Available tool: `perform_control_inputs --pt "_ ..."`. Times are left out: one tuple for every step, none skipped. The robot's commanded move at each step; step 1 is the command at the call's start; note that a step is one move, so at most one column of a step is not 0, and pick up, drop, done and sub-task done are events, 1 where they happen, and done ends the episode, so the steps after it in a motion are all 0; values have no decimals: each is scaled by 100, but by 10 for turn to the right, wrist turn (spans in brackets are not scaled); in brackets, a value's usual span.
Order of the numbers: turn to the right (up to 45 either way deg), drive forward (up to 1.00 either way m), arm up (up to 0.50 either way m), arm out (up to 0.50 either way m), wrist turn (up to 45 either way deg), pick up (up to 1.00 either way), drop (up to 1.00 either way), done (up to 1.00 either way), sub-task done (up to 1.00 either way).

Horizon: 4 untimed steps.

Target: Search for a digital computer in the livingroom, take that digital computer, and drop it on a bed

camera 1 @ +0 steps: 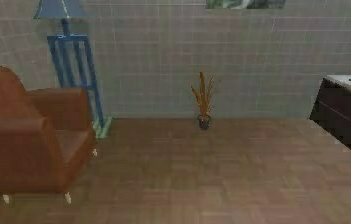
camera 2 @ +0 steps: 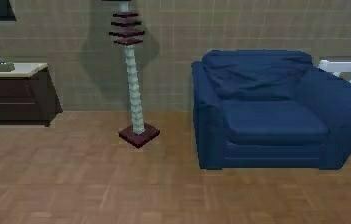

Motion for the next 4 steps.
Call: perform_control_inputs --pt "-450 0 0 0 0 0 0 0 0" --pt "-450 0 0 0 0 0 0 0 0" --pt "-450 0 0 0 0 0 0 0 0" --pt "-420 0 0 0 0 0 0 0 0"
